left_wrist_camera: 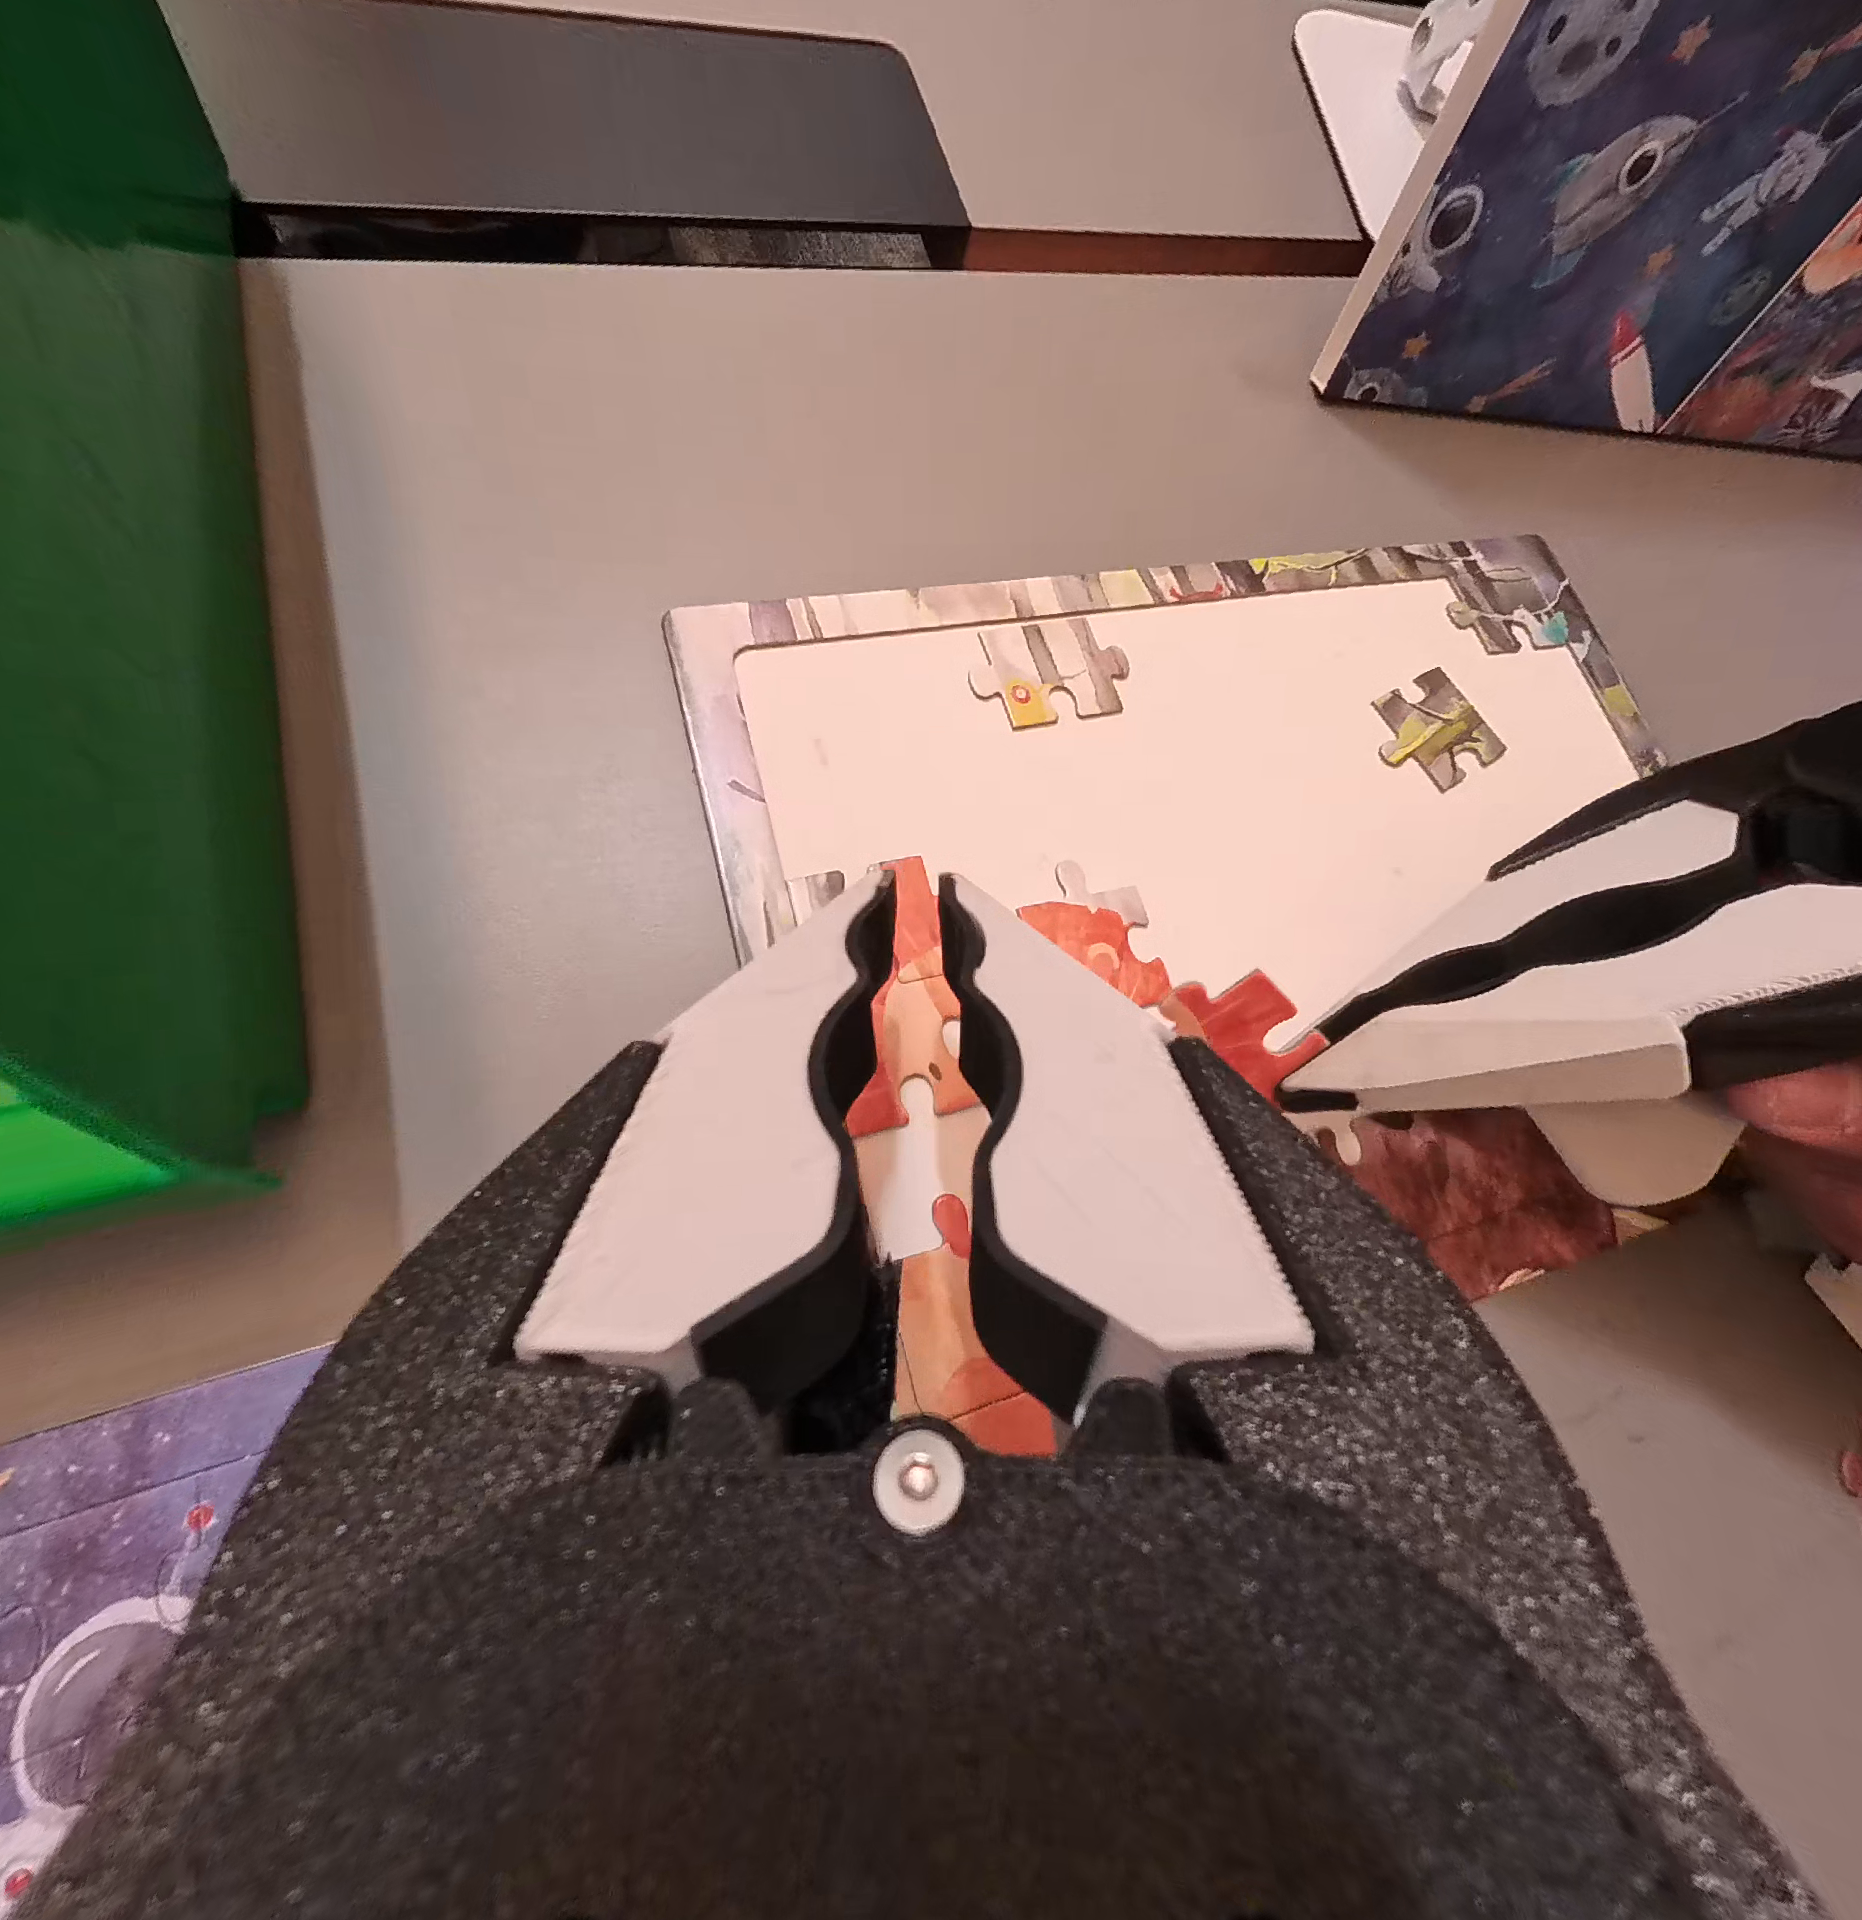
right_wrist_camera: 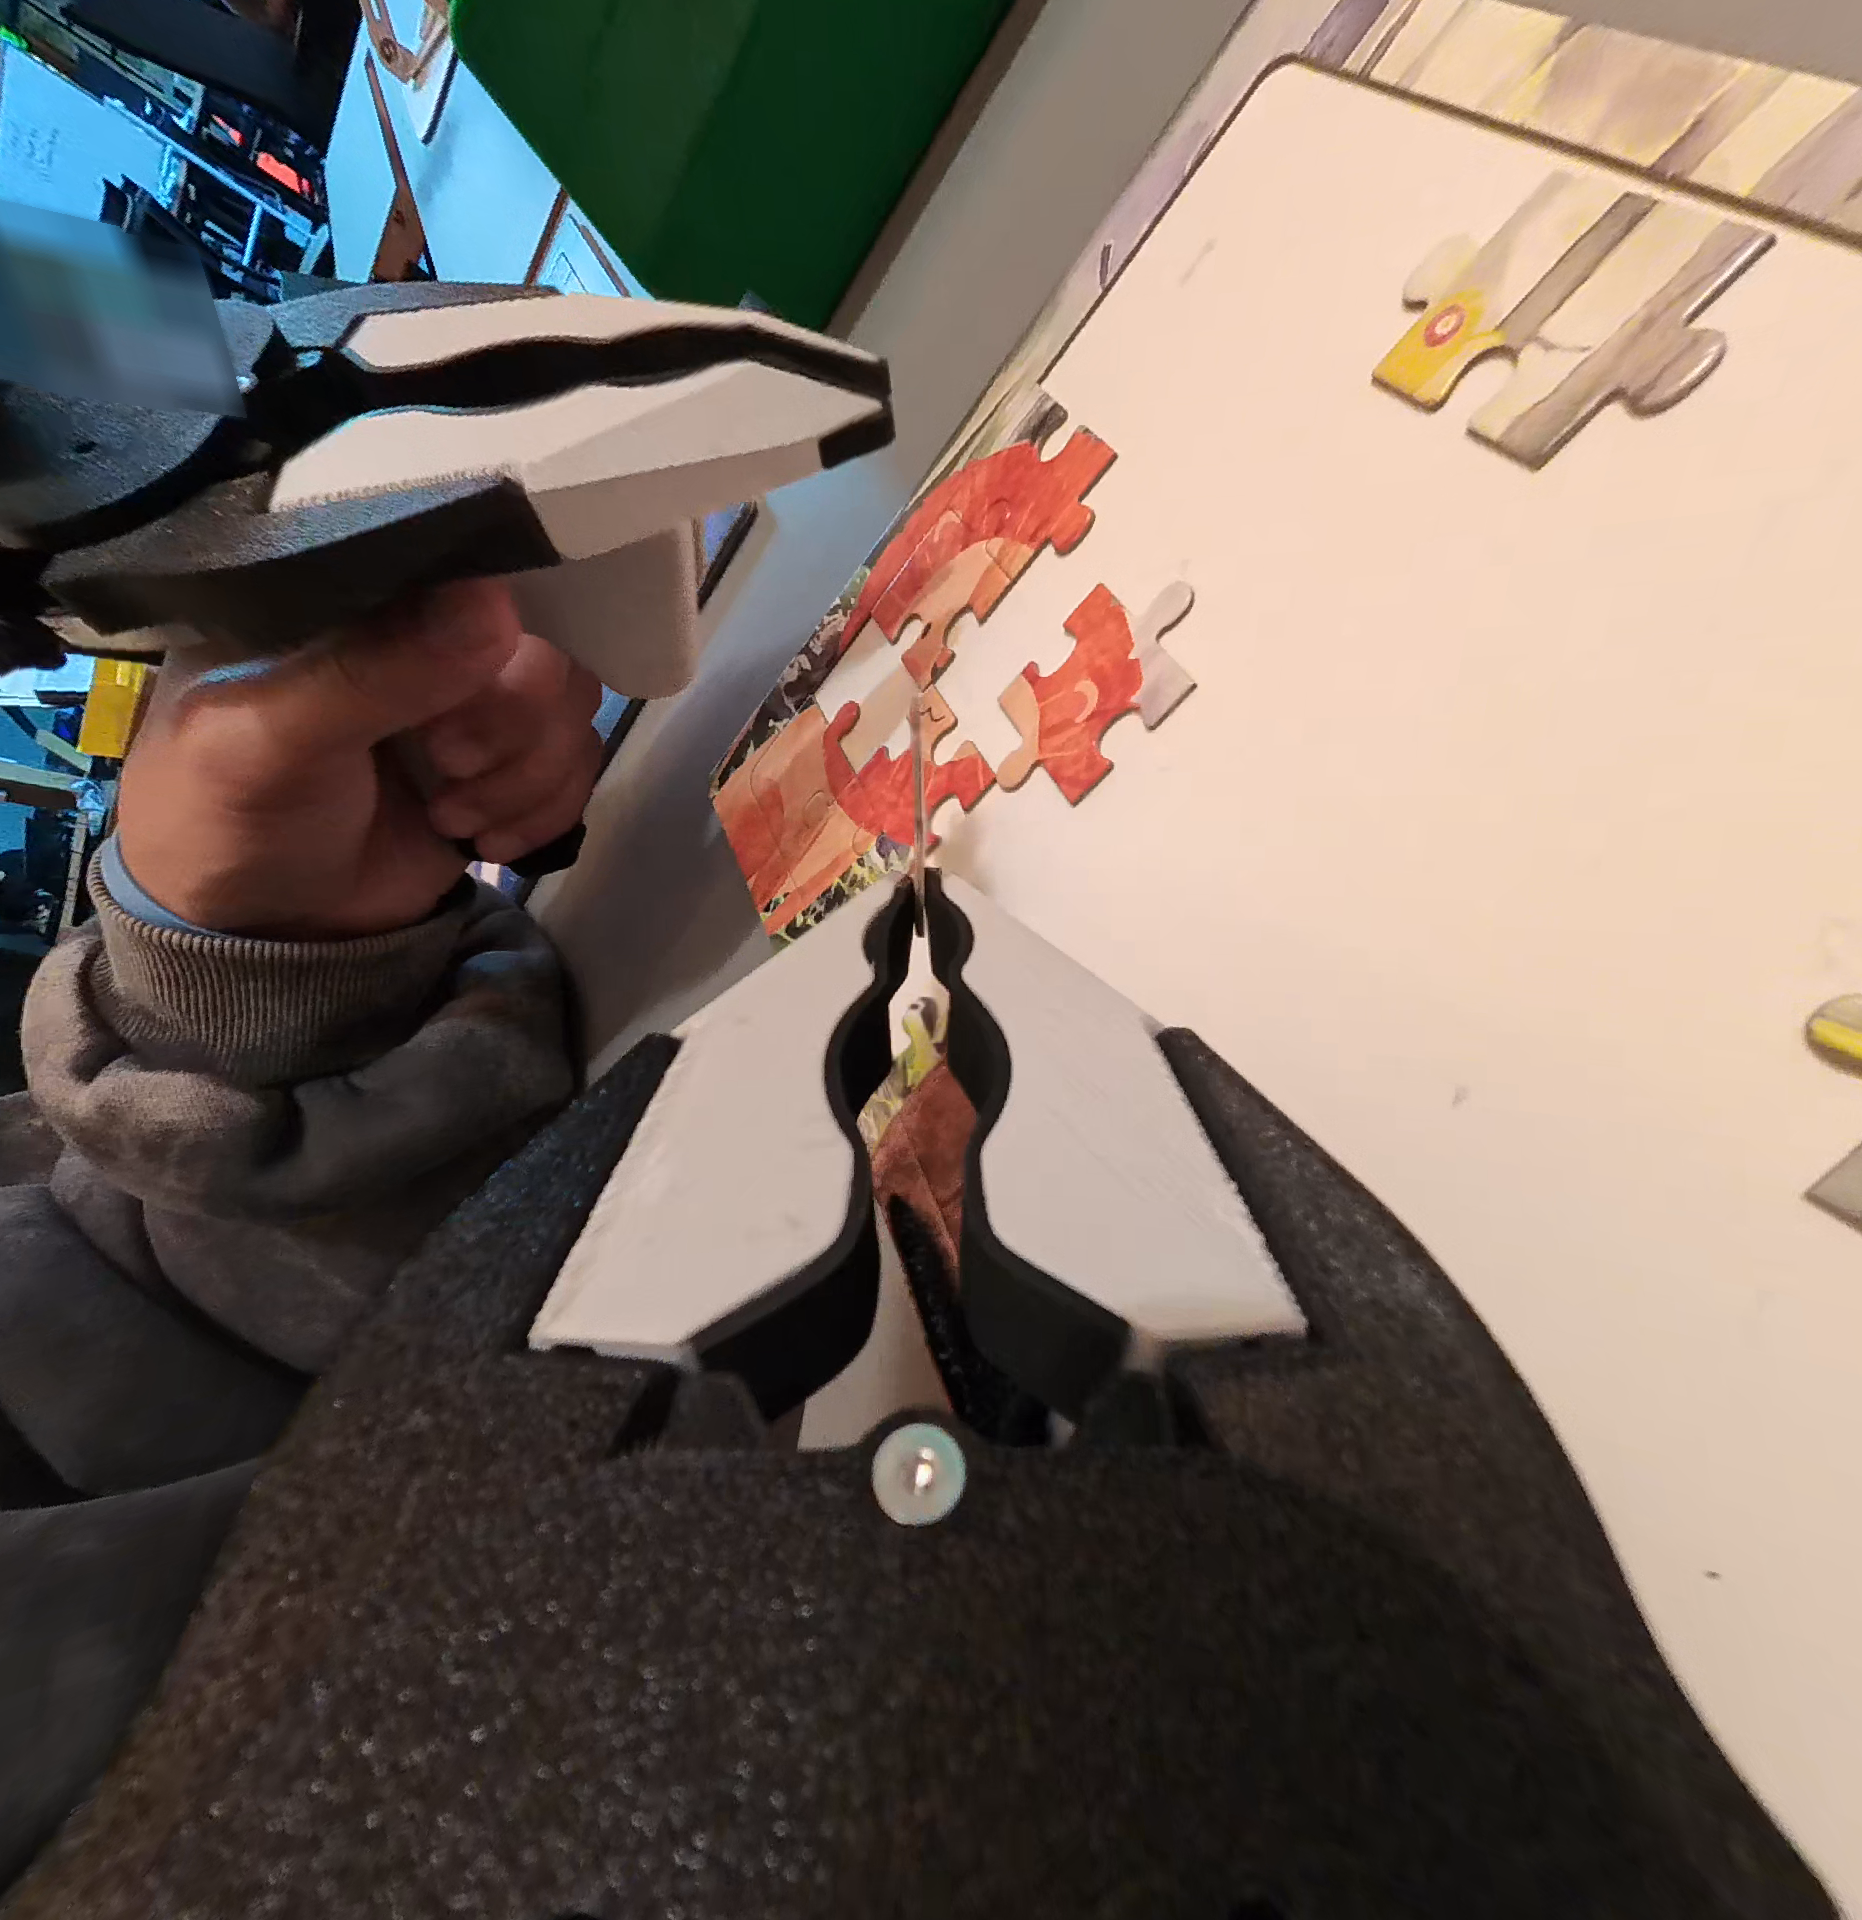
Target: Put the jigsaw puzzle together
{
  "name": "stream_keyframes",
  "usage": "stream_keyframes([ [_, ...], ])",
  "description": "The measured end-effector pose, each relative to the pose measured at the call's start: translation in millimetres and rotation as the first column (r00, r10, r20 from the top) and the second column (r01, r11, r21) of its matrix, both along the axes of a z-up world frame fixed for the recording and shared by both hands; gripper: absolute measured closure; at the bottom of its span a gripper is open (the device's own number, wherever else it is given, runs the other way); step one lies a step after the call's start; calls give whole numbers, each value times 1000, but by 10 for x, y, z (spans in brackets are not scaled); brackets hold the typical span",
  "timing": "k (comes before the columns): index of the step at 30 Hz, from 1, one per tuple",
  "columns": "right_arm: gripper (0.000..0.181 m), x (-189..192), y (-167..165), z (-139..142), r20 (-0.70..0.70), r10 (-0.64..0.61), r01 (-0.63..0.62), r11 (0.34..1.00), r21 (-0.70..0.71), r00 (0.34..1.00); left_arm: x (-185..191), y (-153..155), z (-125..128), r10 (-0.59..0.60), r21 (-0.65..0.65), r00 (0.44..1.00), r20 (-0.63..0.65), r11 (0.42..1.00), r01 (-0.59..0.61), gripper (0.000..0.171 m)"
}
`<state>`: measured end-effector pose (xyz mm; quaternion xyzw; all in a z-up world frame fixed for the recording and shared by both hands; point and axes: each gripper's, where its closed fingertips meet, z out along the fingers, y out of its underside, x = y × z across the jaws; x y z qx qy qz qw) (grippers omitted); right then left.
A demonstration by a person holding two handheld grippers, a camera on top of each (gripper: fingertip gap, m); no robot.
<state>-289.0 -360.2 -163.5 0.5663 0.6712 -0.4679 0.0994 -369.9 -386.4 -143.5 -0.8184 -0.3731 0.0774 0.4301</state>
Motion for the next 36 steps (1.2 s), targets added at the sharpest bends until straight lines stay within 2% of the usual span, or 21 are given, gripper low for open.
stream_keyframes([
  [20, 179, -12, -61, -95, 24, -14, 14, 999, 31, 1000, 34, 17, -5, -21, -15, 1000, -4, 1000, 21, 164],
  [27, 164, -5, -58, -135, 34, -10, 8, 998, 64, 999, 41, 18, -2, -25, -15, 1000, -3, 1000, 25, 164],
  [36, 163, 30, -56, -144, 2, 34, -34, 989, 143, 999, 39, 12, -2, -25, -17, 1000, -4, 1000, 25, 164],
])
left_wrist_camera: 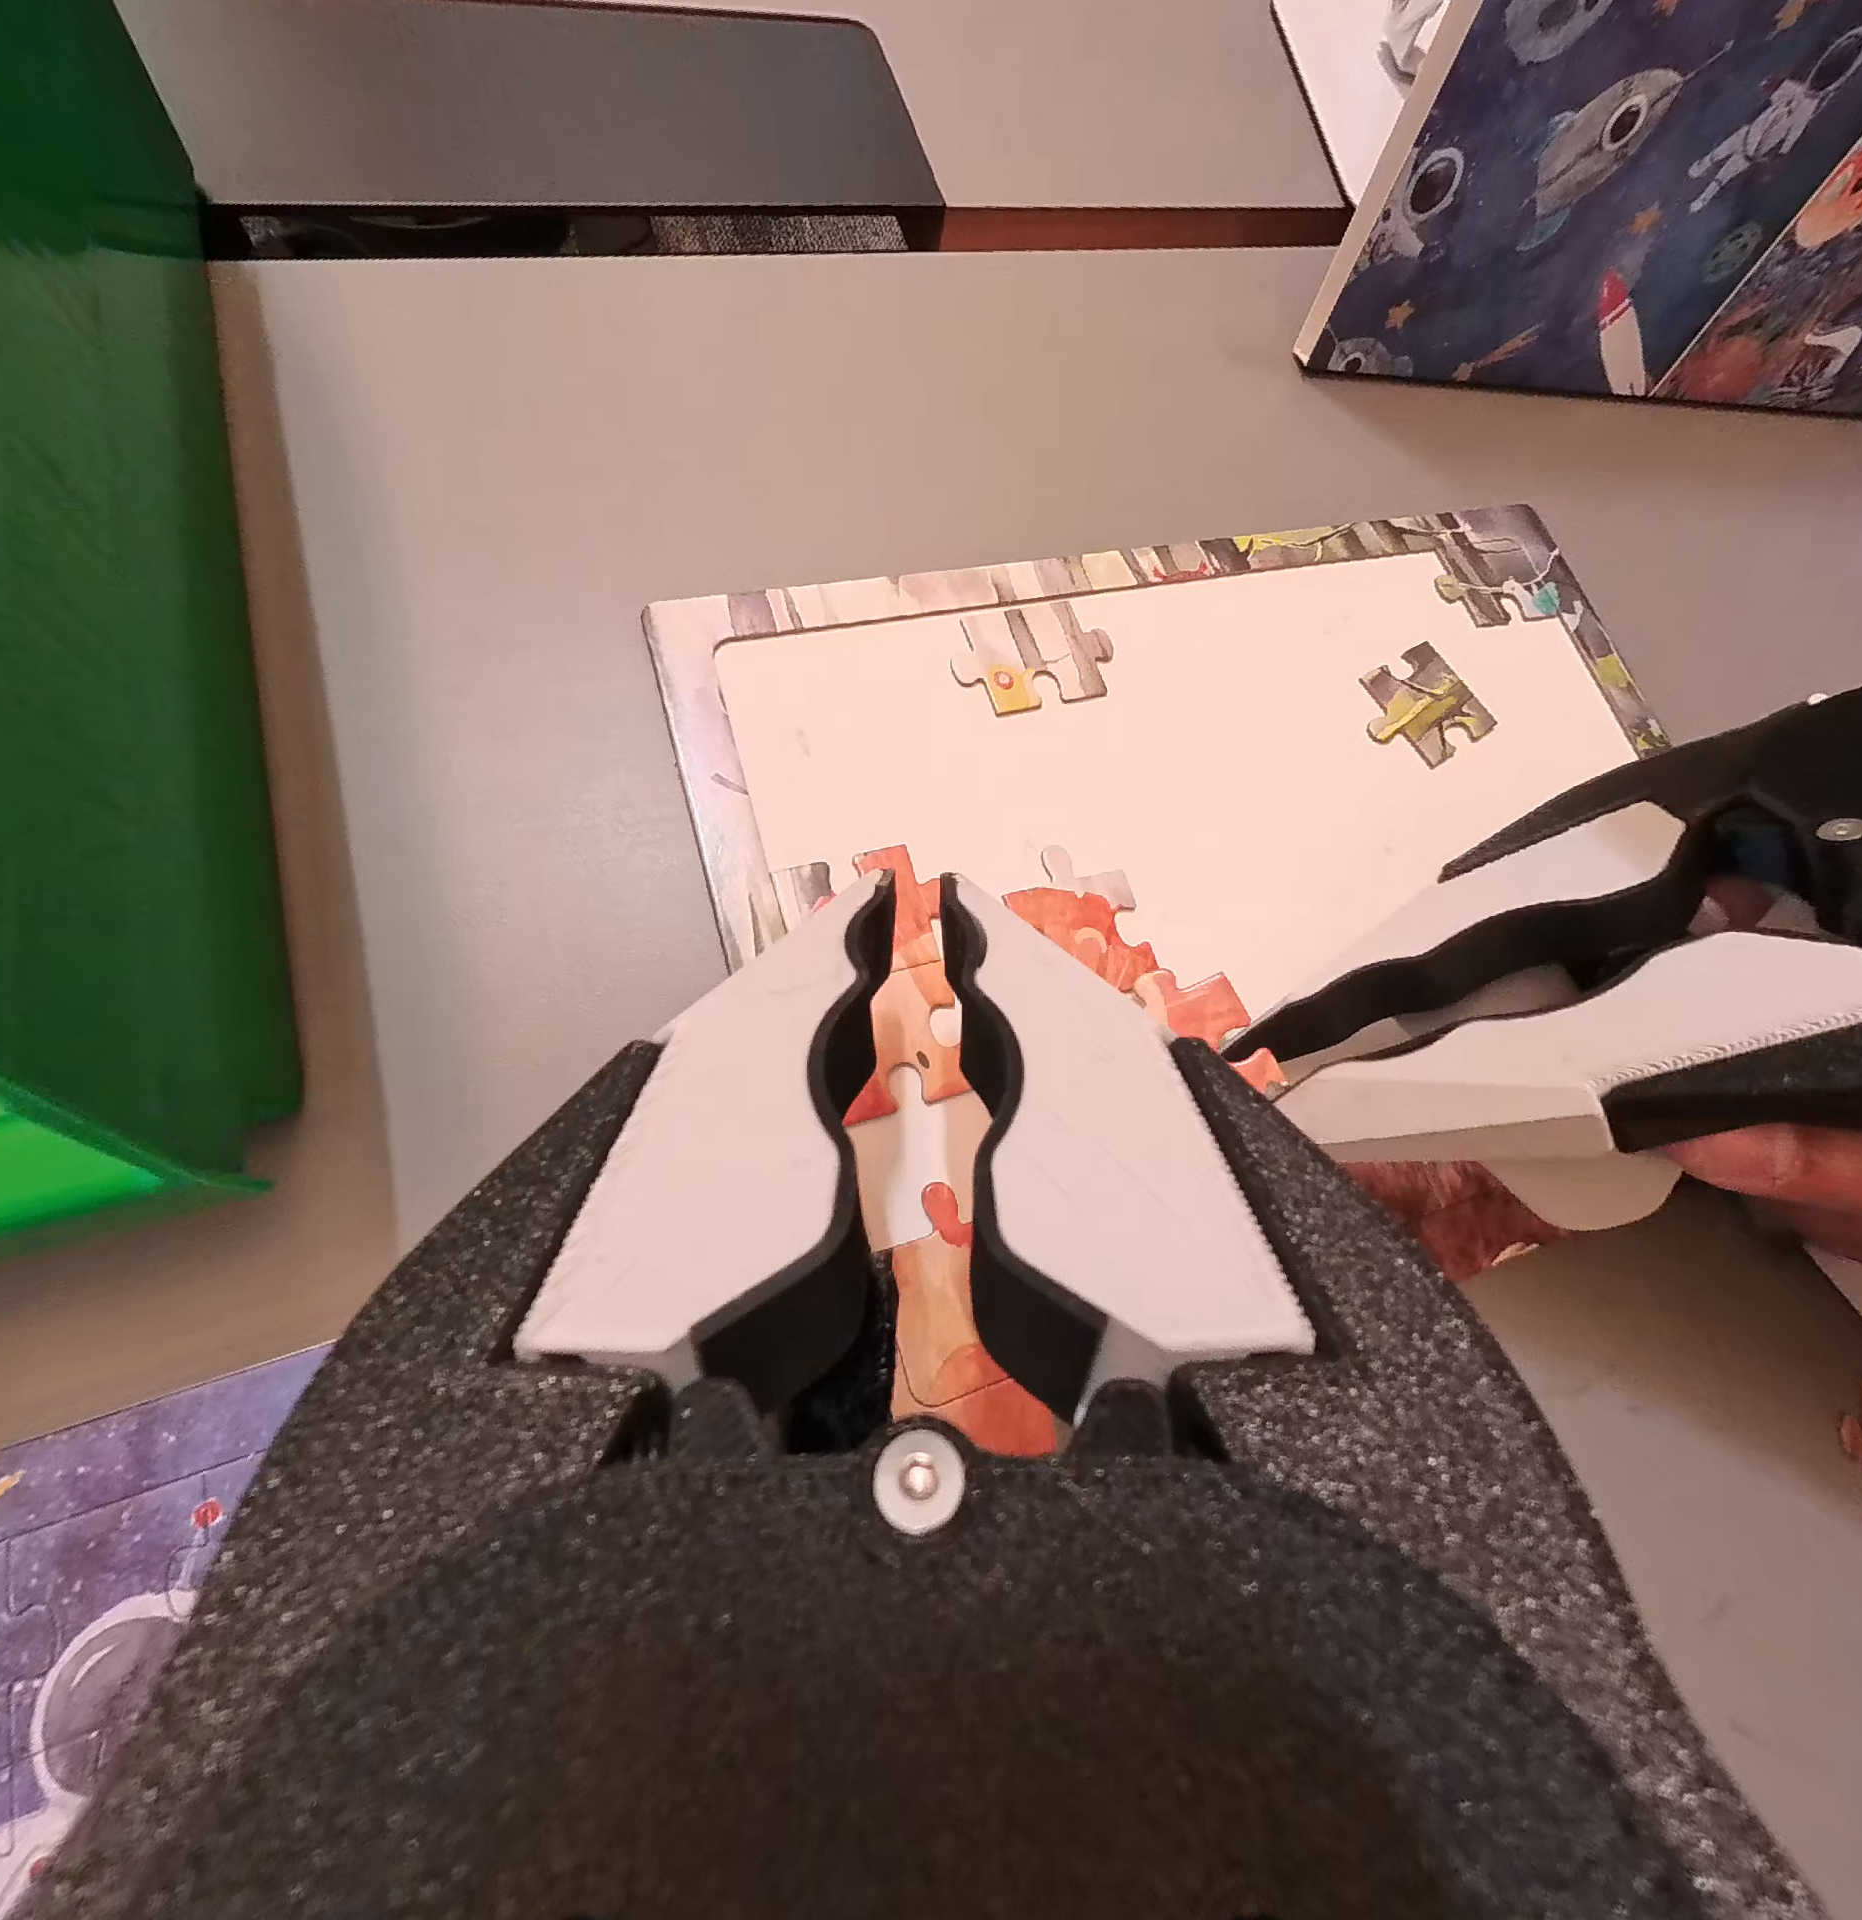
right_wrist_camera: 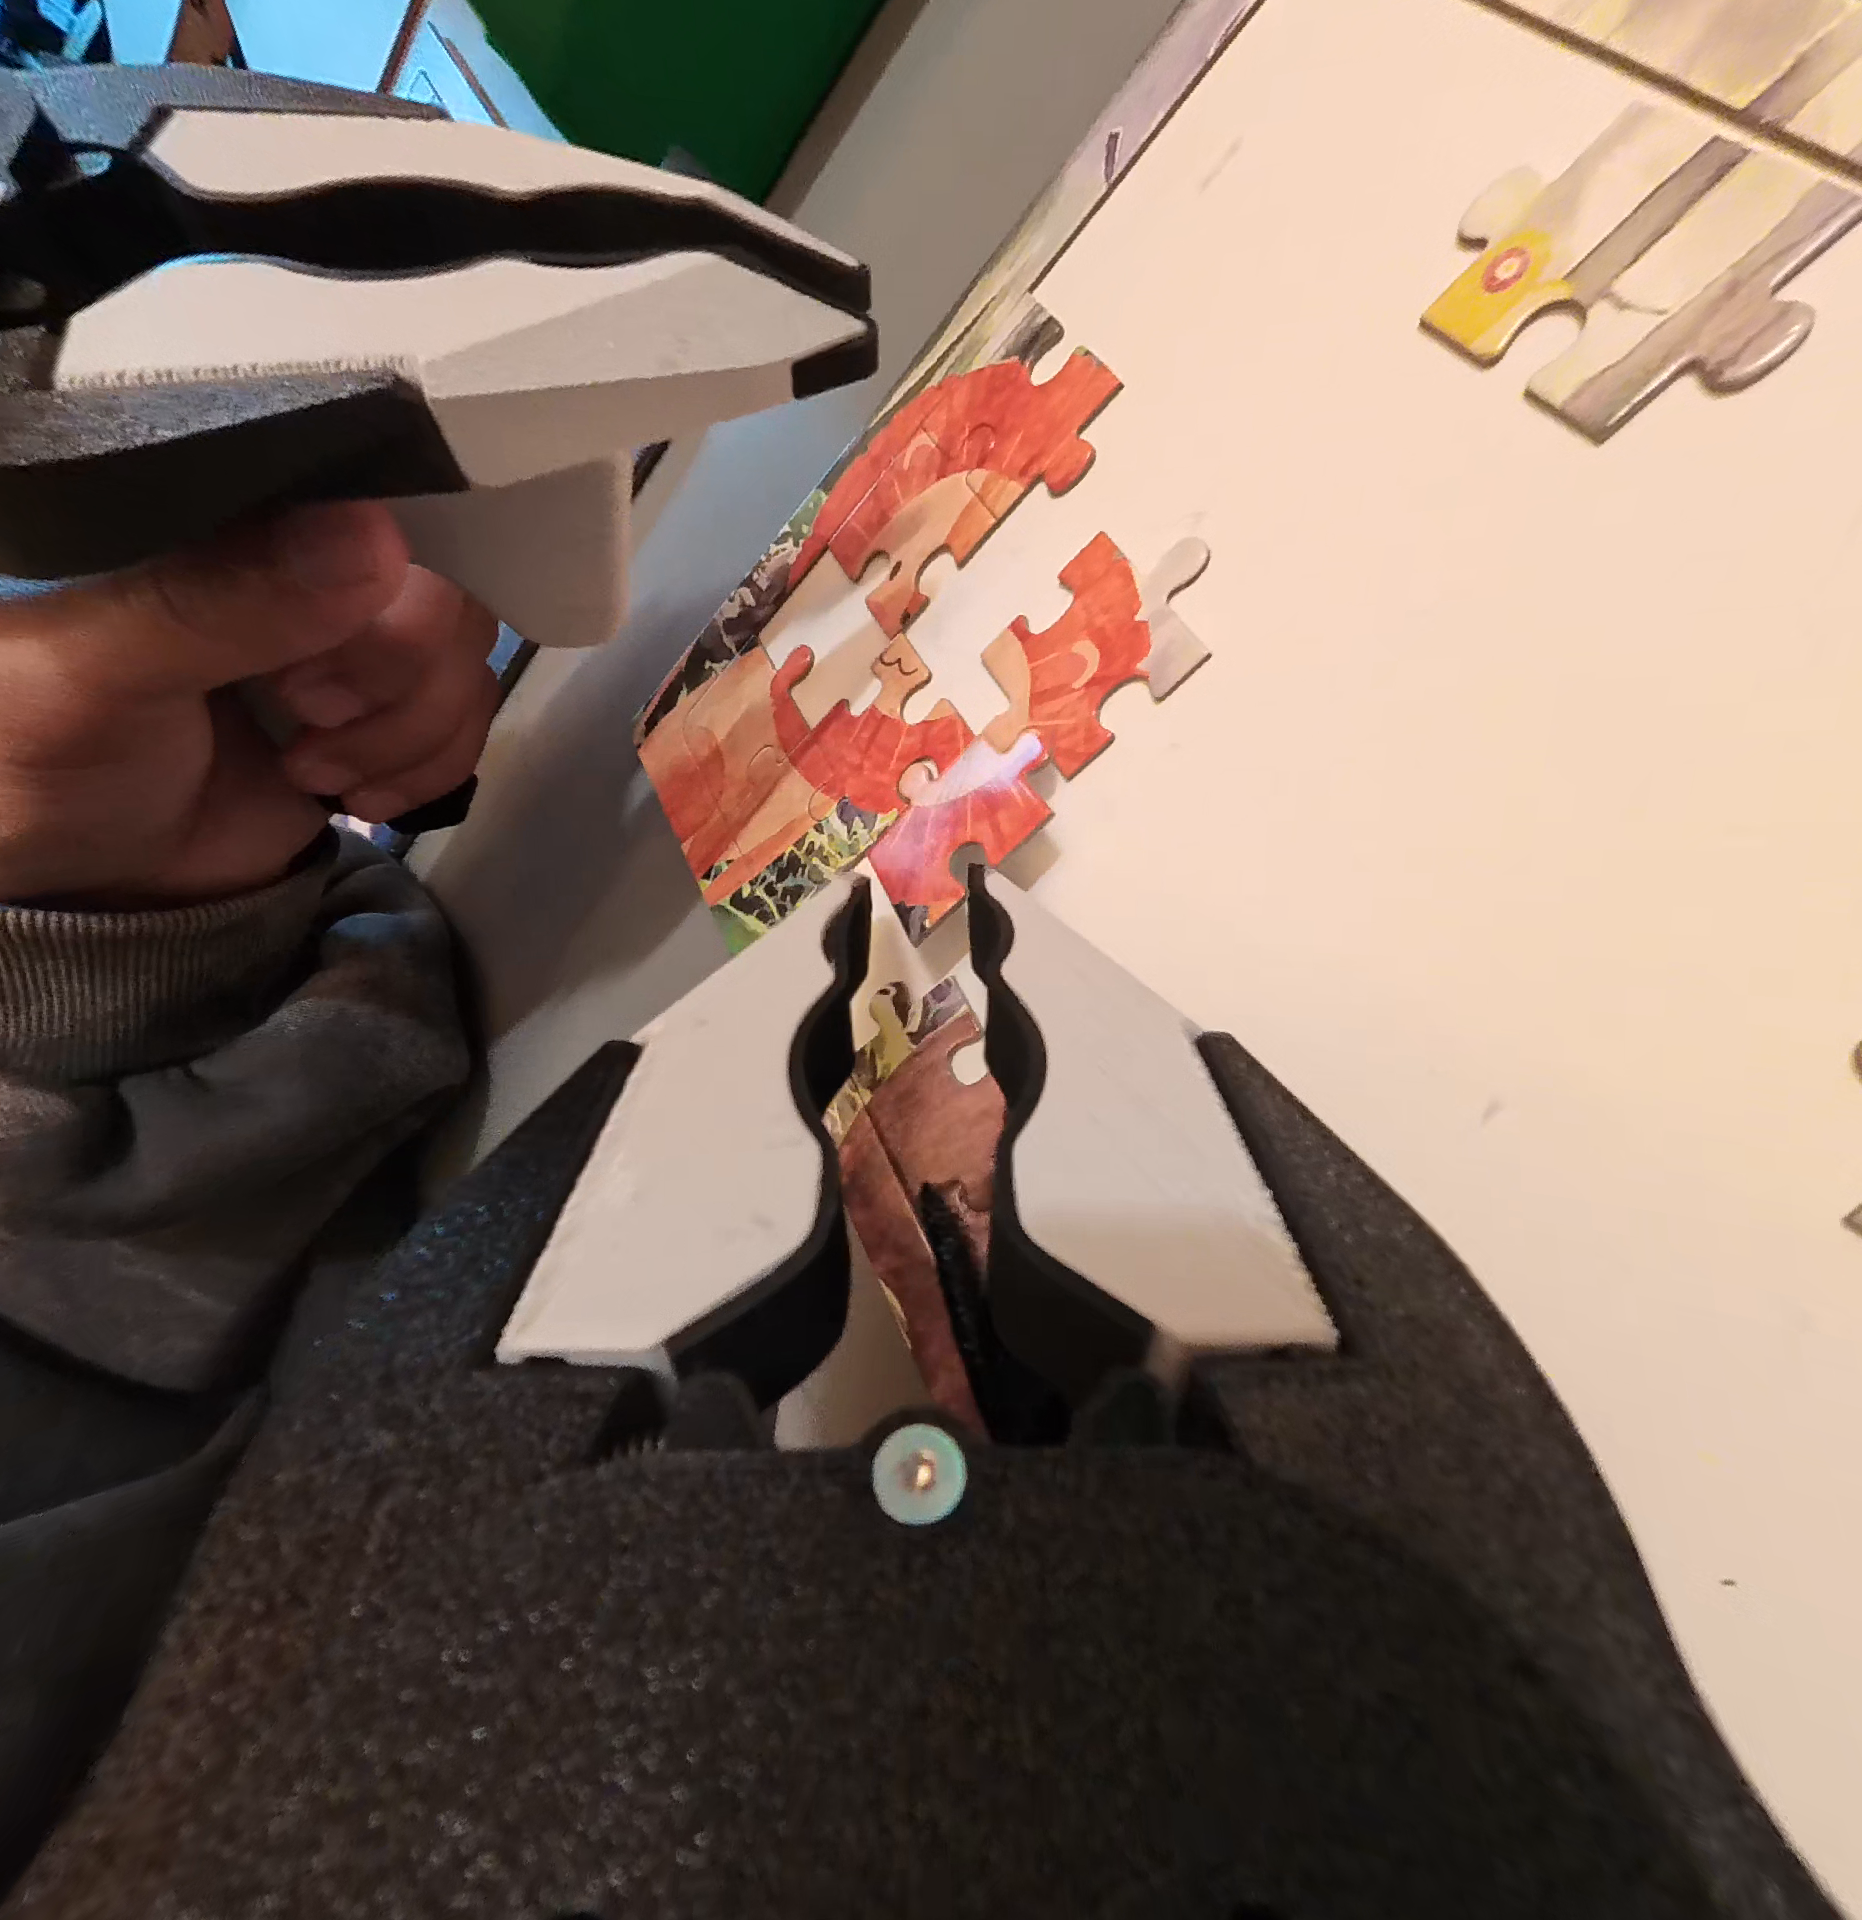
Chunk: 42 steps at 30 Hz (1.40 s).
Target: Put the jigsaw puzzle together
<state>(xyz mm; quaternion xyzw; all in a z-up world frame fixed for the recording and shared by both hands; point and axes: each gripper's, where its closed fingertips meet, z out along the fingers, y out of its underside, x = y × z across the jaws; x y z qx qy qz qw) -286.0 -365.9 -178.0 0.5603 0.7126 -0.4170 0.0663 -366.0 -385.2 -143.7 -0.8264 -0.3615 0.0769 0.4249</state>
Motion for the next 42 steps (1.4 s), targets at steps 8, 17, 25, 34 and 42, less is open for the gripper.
stream_keyframes([
  [8, 163, 5, 9, 0, -2, 3, -3, 1000, 6, 1000, -3, -5, -8, 1, -4, 1000, 0, 1000, -1, 163],
  [17, 175, -33, 22, 13, -12, -25, 25, 1000, -5, 1000, 4, -2, -8, -2, -7, 1000, -1, 1000, 2, 163],
  [25, 180, -21, -60, 285, 55, -34, 50, 945, -323, 998, 9, 0, -27, -6, -11, 1000, 6, 1000, 6, 163],
  [34, 180, -154, 157, 476, -19, -136, 120, 924, -364, 991, 8, 19, -67, -9, -17, 1000, 12, 1000, 9, 163],
  [42, 180, -252, 426, 538, -58, -237, 201, 910, -362, 970, -21, -5, -39, 7, -2, 1000, 10, 1000, -7, 164],
])
